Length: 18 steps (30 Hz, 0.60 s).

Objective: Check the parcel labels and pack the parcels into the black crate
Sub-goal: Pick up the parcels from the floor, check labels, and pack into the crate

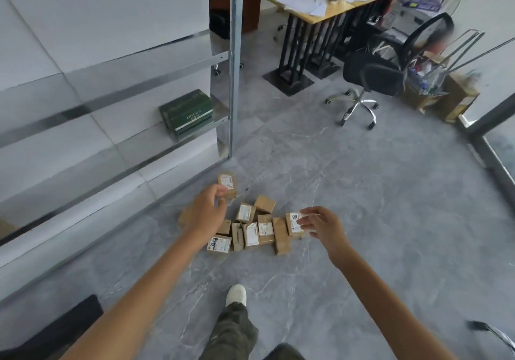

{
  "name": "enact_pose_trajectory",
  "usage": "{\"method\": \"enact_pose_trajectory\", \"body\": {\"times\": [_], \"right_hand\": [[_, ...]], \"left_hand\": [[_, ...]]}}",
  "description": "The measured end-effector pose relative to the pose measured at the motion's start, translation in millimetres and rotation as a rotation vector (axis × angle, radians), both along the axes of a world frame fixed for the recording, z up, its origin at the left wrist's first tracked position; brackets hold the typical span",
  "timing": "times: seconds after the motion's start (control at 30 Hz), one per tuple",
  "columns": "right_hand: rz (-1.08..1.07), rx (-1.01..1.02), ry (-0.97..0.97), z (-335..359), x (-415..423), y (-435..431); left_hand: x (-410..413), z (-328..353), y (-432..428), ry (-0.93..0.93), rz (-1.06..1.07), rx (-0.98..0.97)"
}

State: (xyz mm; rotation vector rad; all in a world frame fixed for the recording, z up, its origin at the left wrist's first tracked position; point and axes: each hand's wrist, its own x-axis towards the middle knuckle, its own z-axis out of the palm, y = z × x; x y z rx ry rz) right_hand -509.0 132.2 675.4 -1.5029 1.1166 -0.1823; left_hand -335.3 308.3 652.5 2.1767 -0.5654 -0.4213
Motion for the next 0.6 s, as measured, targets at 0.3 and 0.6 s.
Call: {"method": "enact_pose_trajectory", "body": {"times": [0.3, 0.6], "right_hand": [[-0.015, 0.122, 0.166, -54, 74, -98], [0.171, 0.166, 0.479, -181, 143, -169]], "left_hand": [[84, -50, -86, 0.171, 0.02, 0.099], [118, -162, -140, 0.349, 0.099, 0.228]]}}
